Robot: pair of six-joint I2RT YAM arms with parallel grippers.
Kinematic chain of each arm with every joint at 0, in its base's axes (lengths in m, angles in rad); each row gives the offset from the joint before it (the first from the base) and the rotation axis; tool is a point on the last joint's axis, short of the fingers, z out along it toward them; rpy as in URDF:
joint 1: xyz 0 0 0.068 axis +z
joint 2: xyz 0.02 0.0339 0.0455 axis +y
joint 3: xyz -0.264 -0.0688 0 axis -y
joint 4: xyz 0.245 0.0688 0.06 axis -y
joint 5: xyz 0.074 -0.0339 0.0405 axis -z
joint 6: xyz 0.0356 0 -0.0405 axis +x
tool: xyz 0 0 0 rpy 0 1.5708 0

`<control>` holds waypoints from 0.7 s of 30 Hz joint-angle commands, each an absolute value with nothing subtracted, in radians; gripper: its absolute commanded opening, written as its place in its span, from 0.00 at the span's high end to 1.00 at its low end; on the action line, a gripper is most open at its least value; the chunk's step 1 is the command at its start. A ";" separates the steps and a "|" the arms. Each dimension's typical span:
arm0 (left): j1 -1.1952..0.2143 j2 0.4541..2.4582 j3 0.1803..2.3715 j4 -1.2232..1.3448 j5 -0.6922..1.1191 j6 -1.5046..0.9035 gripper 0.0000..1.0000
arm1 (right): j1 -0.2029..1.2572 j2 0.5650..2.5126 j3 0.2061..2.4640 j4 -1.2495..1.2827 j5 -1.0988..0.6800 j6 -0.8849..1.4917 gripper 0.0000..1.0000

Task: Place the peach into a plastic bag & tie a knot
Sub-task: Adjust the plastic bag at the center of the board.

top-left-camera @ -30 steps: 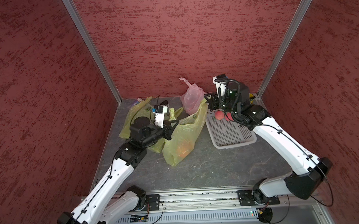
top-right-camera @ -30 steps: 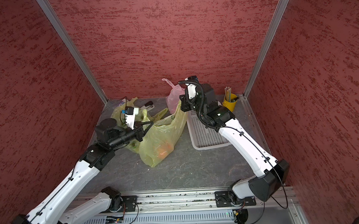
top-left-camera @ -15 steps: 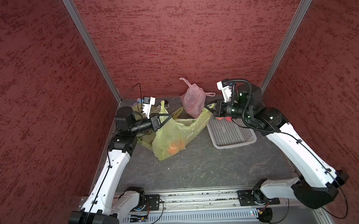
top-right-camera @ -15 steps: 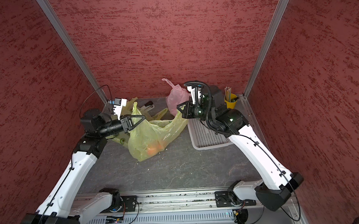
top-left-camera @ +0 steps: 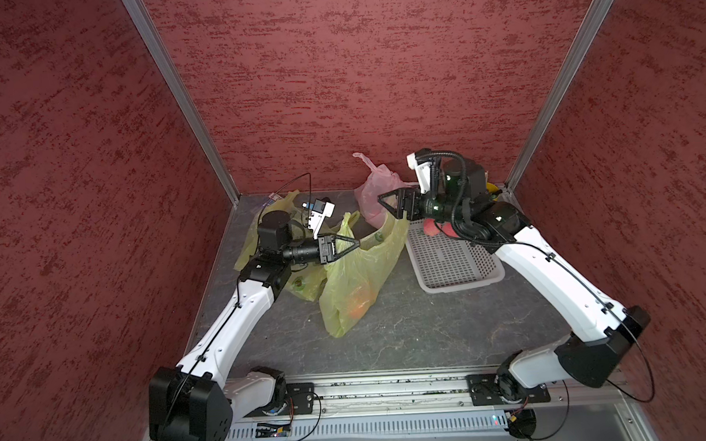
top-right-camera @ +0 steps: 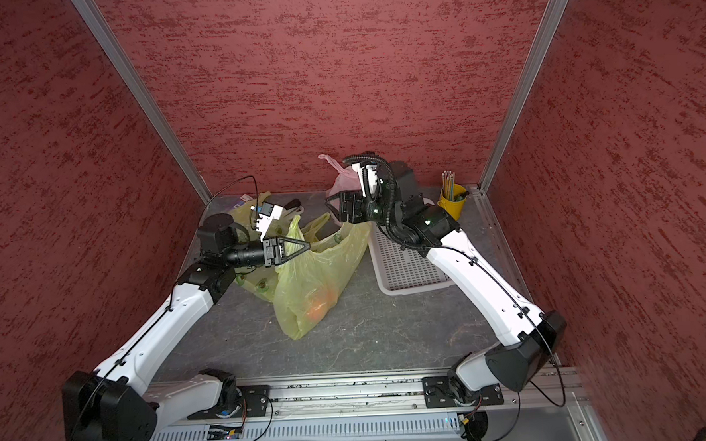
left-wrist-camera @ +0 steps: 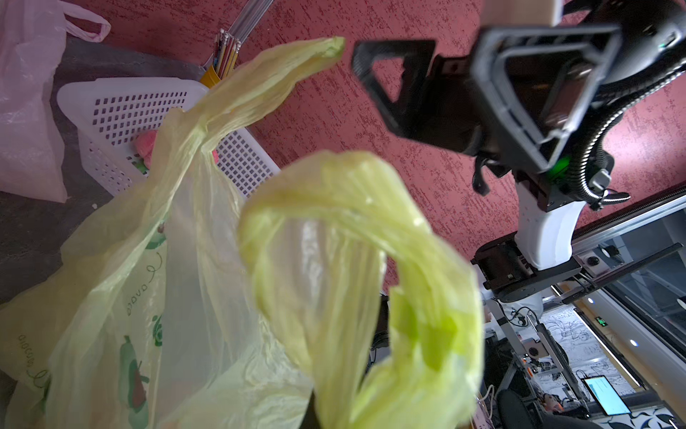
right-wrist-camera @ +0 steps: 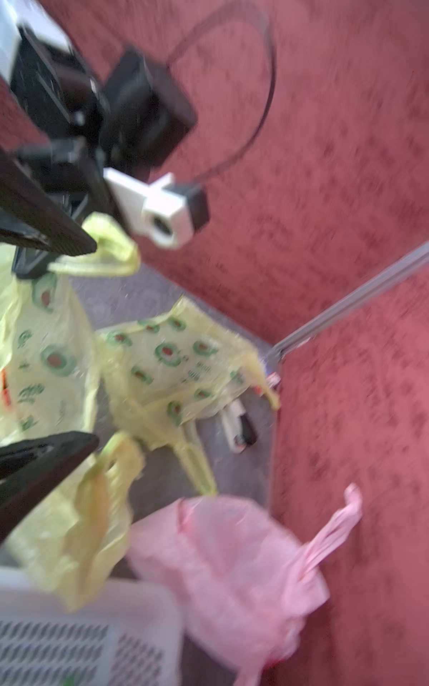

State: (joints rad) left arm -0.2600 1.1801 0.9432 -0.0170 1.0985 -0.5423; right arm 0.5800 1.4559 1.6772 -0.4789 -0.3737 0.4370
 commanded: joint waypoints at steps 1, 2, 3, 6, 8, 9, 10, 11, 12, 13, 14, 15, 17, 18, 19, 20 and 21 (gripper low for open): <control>-0.267 1.183 0.985 -0.017 1.119 -0.515 1.00 | 0.589 1.512 1.722 -0.341 -0.620 0.463 0.26; -0.267 1.183 0.988 -0.024 1.121 -0.510 1.00 | 0.593 1.522 1.720 -0.326 -0.647 0.481 0.27; -0.267 1.183 0.992 -0.035 1.122 -0.505 1.00 | 0.597 1.529 1.714 -0.314 -0.662 0.494 0.29; -0.273 1.183 1.002 -0.057 1.124 -0.493 1.00 | 0.614 1.545 1.696 -0.279 -0.697 0.515 0.30; -0.276 1.184 1.009 -0.068 1.127 -0.488 1.00 | 0.628 1.560 1.696 -0.271 -0.718 0.524 0.29; -0.279 1.185 1.013 -0.074 1.127 -0.485 1.00 | 0.637 1.570 1.702 -0.275 -0.717 0.523 0.28; -0.281 1.186 1.017 -0.082 1.127 -0.482 1.00 | 0.643 1.578 1.703 -0.277 -0.714 0.521 0.27; -0.284 1.187 1.020 -0.086 1.127 -0.479 1.00 | 0.648 1.584 1.703 -0.278 -0.712 0.521 0.27; -0.285 1.187 1.026 -0.093 1.129 -0.476 1.00 | 0.650 1.593 1.706 -0.283 -0.709 0.521 0.27; -0.287 1.189 1.029 -0.097 1.129 -0.474 1.00 | 0.654 1.600 1.710 -0.287 -0.711 0.522 0.27; -0.290 1.189 1.032 -0.099 1.129 -0.473 1.00 | 0.657 1.607 1.710 -0.290 -0.713 0.522 0.27; -0.291 1.189 1.034 -0.100 1.129 -0.472 1.00 | 0.661 1.615 1.713 -0.298 -0.712 0.519 0.29; -0.293 1.189 1.037 -0.103 1.129 -0.472 0.99 | 0.667 1.625 1.712 -0.307 -0.711 0.513 0.33; -0.296 1.190 1.039 -0.105 1.131 -0.472 0.98 | 0.669 1.630 1.711 -0.306 -0.713 0.512 0.39; -0.299 1.192 1.042 -0.110 1.131 -0.470 0.97 | 0.672 1.633 1.708 -0.302 -0.714 0.515 0.47; -0.299 1.193 1.045 -0.114 1.131 -0.468 0.95 | 0.673 1.636 1.707 -0.295 -0.717 0.518 0.54; -0.303 1.195 1.049 -0.119 1.131 -0.465 0.92 | 0.673 1.638 1.703 -0.284 -0.719 0.527 0.65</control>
State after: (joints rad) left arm -0.2932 1.1820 1.0157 -0.1005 1.1145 -0.4889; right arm 0.6662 1.6325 1.7031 -0.3183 -0.6964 0.5133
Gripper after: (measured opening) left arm 0.066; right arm 0.413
